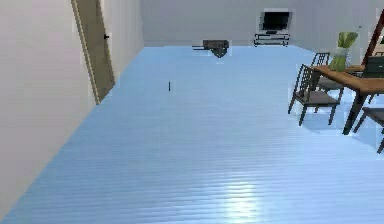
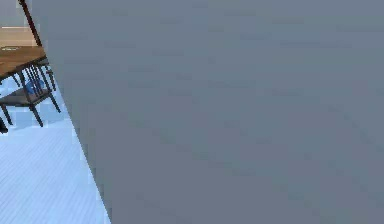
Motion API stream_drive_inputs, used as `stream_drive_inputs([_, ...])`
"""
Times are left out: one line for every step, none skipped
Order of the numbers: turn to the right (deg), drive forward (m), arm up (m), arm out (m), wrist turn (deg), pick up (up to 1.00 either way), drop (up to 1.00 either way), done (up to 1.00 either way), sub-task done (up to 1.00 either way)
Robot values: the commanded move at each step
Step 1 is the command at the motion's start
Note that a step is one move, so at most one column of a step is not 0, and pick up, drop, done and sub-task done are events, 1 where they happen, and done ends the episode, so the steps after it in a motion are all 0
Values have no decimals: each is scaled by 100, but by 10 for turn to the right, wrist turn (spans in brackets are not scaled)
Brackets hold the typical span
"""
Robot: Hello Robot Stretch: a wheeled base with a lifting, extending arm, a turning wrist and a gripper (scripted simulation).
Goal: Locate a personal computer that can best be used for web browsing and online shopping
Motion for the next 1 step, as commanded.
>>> stream_drive_inputs([60, 0, 0, 0, 0, 0, 0, 0, 0])
